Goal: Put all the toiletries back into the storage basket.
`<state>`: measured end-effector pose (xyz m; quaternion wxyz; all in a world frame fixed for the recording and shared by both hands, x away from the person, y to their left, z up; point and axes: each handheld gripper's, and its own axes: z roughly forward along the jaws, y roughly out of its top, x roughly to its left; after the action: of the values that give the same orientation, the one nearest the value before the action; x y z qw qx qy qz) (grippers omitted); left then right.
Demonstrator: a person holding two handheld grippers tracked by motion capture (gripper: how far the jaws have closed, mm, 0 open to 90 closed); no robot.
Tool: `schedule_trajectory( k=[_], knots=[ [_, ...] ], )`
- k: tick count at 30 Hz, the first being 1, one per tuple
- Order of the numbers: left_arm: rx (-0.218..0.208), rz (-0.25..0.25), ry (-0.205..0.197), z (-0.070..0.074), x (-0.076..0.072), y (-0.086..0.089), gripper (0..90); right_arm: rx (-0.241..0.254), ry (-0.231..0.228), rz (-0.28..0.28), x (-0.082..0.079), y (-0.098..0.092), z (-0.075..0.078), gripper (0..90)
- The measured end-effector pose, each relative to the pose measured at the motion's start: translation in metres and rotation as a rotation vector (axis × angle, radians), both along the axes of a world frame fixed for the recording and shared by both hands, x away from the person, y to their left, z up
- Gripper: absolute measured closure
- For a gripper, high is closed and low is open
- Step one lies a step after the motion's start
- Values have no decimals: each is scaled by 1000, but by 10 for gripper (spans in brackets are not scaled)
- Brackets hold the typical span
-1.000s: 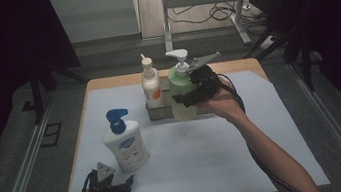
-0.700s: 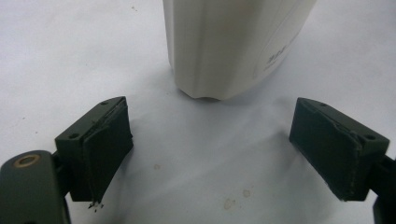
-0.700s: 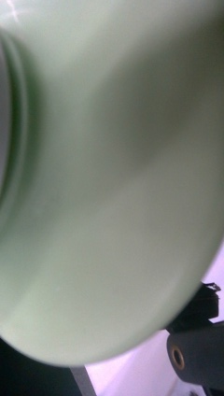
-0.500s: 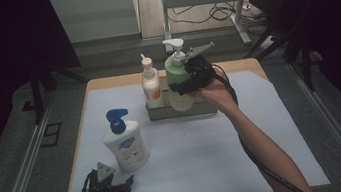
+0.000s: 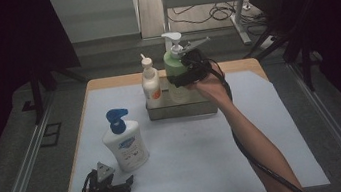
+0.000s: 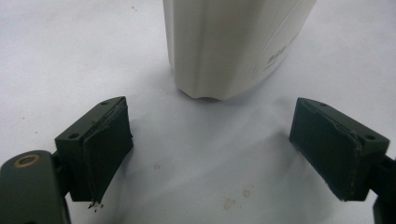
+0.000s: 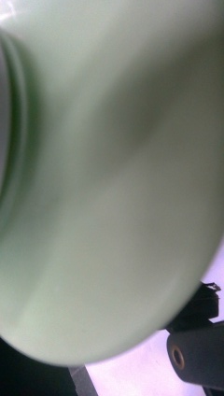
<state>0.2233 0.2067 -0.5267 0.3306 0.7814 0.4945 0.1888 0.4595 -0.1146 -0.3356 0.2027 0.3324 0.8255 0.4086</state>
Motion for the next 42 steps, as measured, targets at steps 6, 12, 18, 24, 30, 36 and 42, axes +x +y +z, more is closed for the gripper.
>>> schedule_trajectory(
  k=[6,12,18,24,30,36,42],
  knots=[
    [-1,0,0,0,0,0,125,1,6,-24,9,0,-9,129],
    [-1,0,0,0,0,0,124,-8,13,-26,13,3,-20,129],
    [0,0,0,0,0,0,125,-15,23,-13,14,6,-28,129],
    [-1,0,0,0,0,0,125,-24,38,1,15,7,-34,129],
    [0,0,0,0,0,0,125,-34,56,9,16,6,-40,129],
    [0,-1,0,0,0,0,125,-41,67,13,18,5,-45,130],
    [0,-1,0,0,0,0,125,-52,92,9,20,5,-54,129]
  ],
)
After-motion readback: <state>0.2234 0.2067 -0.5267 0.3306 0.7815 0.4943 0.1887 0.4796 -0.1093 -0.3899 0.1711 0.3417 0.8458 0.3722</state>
